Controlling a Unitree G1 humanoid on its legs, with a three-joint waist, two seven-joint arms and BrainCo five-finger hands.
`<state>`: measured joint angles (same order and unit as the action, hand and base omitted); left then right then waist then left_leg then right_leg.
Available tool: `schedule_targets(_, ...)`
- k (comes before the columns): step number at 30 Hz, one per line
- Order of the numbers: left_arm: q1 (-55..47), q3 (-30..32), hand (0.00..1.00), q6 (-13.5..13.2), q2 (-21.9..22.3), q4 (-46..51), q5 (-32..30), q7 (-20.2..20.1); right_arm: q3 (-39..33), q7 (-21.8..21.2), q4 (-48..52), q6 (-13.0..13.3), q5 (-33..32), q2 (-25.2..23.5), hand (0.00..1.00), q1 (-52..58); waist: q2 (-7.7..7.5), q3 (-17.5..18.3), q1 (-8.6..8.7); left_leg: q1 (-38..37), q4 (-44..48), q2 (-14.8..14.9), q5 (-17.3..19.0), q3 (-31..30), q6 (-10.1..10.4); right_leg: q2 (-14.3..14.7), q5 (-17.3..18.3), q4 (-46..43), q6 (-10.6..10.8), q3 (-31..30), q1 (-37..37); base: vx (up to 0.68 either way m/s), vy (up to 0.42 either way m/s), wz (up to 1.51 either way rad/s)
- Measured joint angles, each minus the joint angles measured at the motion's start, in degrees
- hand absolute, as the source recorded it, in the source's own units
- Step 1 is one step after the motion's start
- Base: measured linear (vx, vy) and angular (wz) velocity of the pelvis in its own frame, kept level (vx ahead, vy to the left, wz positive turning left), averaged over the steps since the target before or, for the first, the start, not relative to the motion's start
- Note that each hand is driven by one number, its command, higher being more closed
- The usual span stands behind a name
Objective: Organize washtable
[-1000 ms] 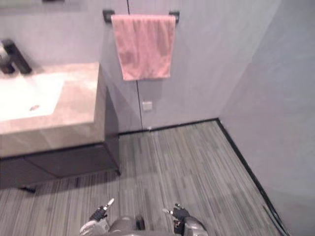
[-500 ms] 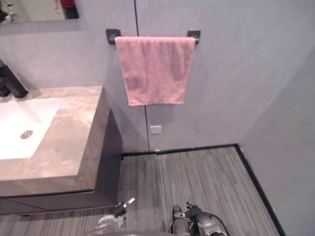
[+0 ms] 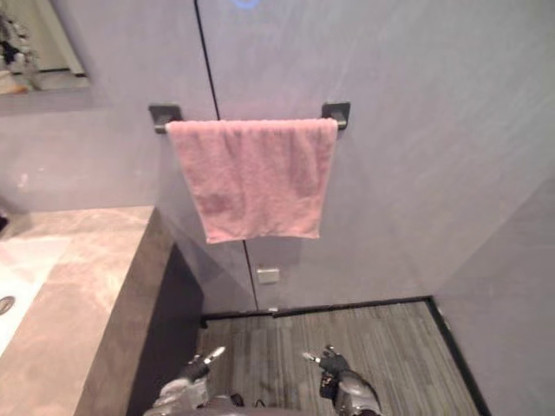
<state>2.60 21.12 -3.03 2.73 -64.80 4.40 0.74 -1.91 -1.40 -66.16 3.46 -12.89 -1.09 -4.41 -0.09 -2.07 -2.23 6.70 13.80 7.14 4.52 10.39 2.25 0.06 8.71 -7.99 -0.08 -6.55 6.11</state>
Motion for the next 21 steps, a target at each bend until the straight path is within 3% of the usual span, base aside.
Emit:
schedule_targets(4, -0.1, 0.6, 0.00, 0.0, 0.1, -0.5, 0.0, 0.6, 1.8, -0.1, -0.1, 0.0, 0.0, -0.8, 0.00, 0.9, -0.33, 1.1, 0.95, -2.1, -4.4, -1.5, 0.2, 1.2, 0.0, -1.0, -0.4, -2.4, 0.7, -1.5, -1.7, 0.14, 0.093, -0.16)
schedule_targets(8, -0.5, -0.9, 0.00, 0.0, 0.4, -1.6, -0.1, 0.7, 1.5, -0.1, -1.6, 0.1, 0.2, 0.4, 0.00, 2.0, 0.50, 2.1, 1.18, -5.8, -9.1, -3.0, -0.8, 2.4, -1.0, -1.0, -0.9, -7.7, 1.1, -2.6, -4.0, 0.17, 0.111, -0.16)
schedule_targets(10, -0.6, -1.6, 0.00, 0.0, 0.5, -1.7, -0.1, 0.7, 1.2, -0.1, -1.6, 0.2, 0.3, 1.1, 0.00, 2.0, 0.94, 1.9, 1.29, -7.8, -9.9, -3.0, -0.5, 4.1, -1.9, 0.1, -1.0, -17.6, 1.3, -2.2, -8.2, 0.16, 0.126, -0.39)
schedule_targets(12, -0.8, -3.5, 0.00, 0.0, 0.4, -1.7, -0.1, 0.7, 1.1, -0.1, -1.3, 0.5, 0.2, 1.6, 0.00, 1.0, 1.30, 1.0, 1.69, -10.5, -9.9, -2.8, 0.1, 4.5, -2.9, 0.0, -3.3, -27.9, 5.3, -0.5, -12.0, 0.12, 0.055, -0.15)
schedule_targets(13, -0.9, -5.2, 0.00, 0.0, 1.1, -1.7, -0.1, 0.7, 1.2, -0.1, -0.3, 0.6, 0.2, 2.6, 0.00, 1.4, 2.88, 0.2, 2.67, -12.7, -9.9, -2.0, 0.9, 4.5, -3.5, -0.4, -3.6, -33.3, 4.5, 0.5, -13.3, 0.13, 0.026, 0.10)
schedule_targets(14, -1.1, -5.8, 0.00, 0.0, 0.9, -1.7, -0.1, 0.7, 2.0, -0.2, 0.2, 0.6, 0.2, 2.8, 0.00, 1.3, 3.04, 0.3, 2.89, -13.8, -9.9, -1.6, 0.9, 4.6, -3.6, -0.5, -0.9, -34.1, 2.6, 1.5, -13.9, 0.13, 0.036, 0.09)
schedule_targets(16, -1.2, -5.7, 0.00, -0.1, 0.7, -1.1, 0.0, 0.8, 3.4, -0.2, 1.5, 0.6, 0.2, 2.6, 0.00, 1.7, 2.96, 0.3, 2.87, -14.2, -10.0, -1.3, 1.0, 4.9, -3.5, -1.2, 1.4, -30.0, 1.6, 2.0, -15.2, 0.07, 0.020, -0.01)
schedule_targets(17, -1.5, -5.7, 0.00, -0.1, 0.6, -0.4, 0.0, 0.8, 4.1, -0.2, 2.5, 0.5, 0.2, 2.5, 0.00, 2.0, 2.89, 0.3, 2.92, -13.9, -10.0, -1.2, 1.3, 4.8, -2.8, -2.0, 1.0, -24.8, 1.3, 1.7, -15.4, 0.06, -0.030, 0.07)
schedule_targets(18, -1.6, -5.8, 0.00, -0.1, 0.4, 0.2, 0.1, 0.8, 4.4, -0.2, 3.5, 0.4, 0.2, 2.3, 0.00, 2.8, 1.69, 0.9, 2.97, -13.3, -10.0, -2.0, 1.6, 4.2, -2.2, -3.5, -2.1, -17.4, 1.1, 1.5, -15.4, 0.07, -0.076, 0.18)
schedule_targets(19, -1.6, -5.9, 0.00, -0.1, -0.3, 0.9, 0.2, 0.7, 4.8, -0.1, 4.7, 0.3, 0.2, 2.0, 0.00, 3.9, -0.63, 1.5, 2.90, -12.7, -10.1, -3.6, 2.0, 3.4, -1.6, -5.2, -7.0, -12.0, 2.0, 0.8, -15.5, 0.12, -0.139, 0.29)
schedule_targets(20, -1.7, -6.5, 0.00, -0.1, -0.7, 1.3, 0.3, 0.8, 4.7, -0.1, 5.6, 0.2, 0.2, 1.9, 0.00, 4.9, -1.49, 1.8, 2.89, -12.2, -10.3, -4.4, 2.0, 2.1, -1.1, -6.1, -4.8, -9.4, 4.8, 0.3, -14.6, 0.13, -0.148, 0.23)
schedule_targets(21, -1.7, -8.0, 0.00, -0.1, -0.7, 1.7, 0.6, 0.7, 4.2, -0.1, 6.7, 0.0, 0.3, 2.1, 0.00, 5.3, -1.24, 2.2, 2.85, -11.3, -11.0, -4.2, 1.5, 1.9, -0.3, -6.3, -4.3, -4.6, 5.3, 1.0, -13.2, 0.15, -0.181, 0.16)
